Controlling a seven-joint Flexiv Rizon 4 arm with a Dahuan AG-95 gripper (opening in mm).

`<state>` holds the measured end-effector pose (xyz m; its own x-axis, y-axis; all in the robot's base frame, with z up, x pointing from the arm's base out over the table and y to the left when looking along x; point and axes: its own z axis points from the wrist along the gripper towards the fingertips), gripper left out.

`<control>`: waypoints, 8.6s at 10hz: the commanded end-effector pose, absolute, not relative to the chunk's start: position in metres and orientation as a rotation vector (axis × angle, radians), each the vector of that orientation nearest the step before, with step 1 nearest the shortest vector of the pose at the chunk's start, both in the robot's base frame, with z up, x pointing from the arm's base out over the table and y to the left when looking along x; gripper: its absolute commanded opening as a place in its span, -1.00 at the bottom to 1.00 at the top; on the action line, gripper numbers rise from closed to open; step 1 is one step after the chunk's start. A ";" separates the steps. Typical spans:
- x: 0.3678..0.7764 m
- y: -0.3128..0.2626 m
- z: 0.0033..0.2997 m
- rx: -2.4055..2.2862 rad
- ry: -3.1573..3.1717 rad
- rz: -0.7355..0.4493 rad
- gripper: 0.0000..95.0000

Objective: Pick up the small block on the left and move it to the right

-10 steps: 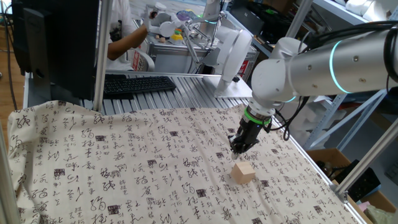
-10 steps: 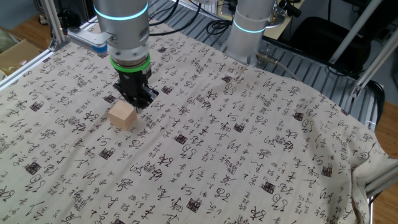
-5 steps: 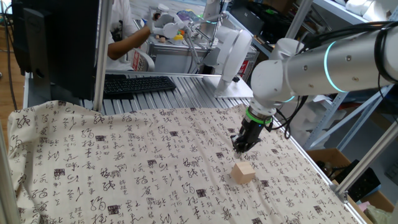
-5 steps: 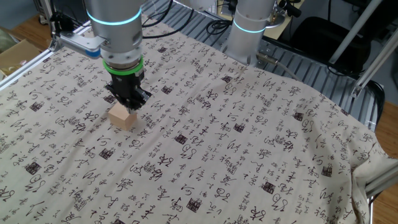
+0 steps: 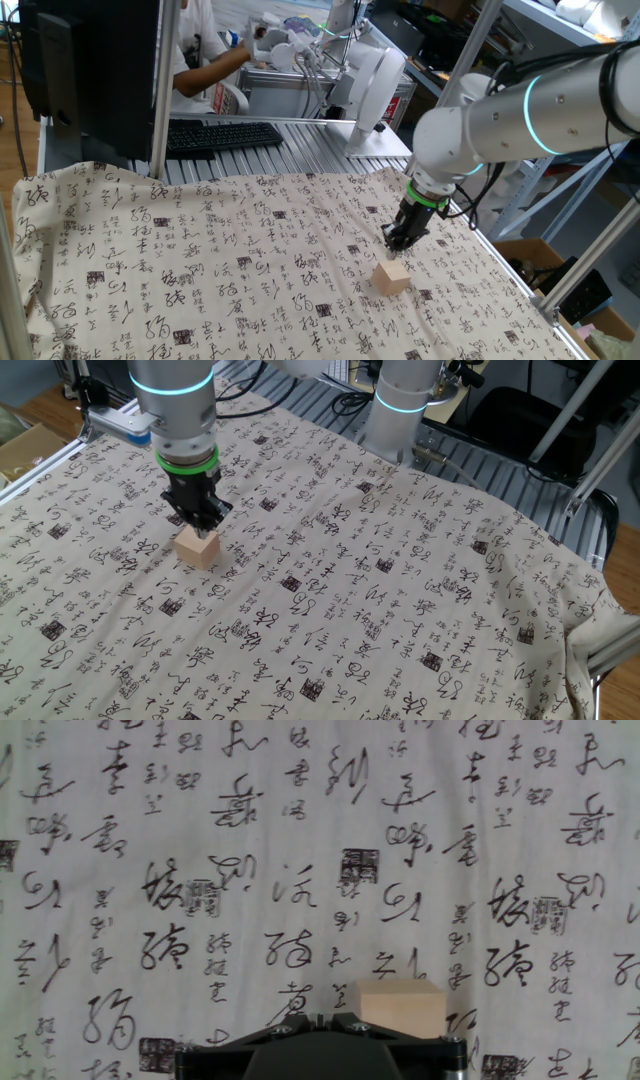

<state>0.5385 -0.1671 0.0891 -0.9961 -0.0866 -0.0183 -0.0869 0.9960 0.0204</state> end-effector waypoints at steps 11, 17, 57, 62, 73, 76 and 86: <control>0.542 -0.184 0.080 -0.188 3.127 0.019 -0.20; 0.542 -0.179 0.079 -0.146 3.140 0.038 1.00; 0.539 -0.179 0.020 -0.041 3.133 -0.042 1.00; 0.540 -0.179 0.017 -0.065 3.129 -0.020 0.20; 0.539 -0.181 0.029 -0.132 3.115 -0.001 -1.00; 0.538 -0.184 0.043 -0.132 3.112 0.011 -1.00; 0.535 -0.184 0.098 -0.077 3.118 0.079 -1.00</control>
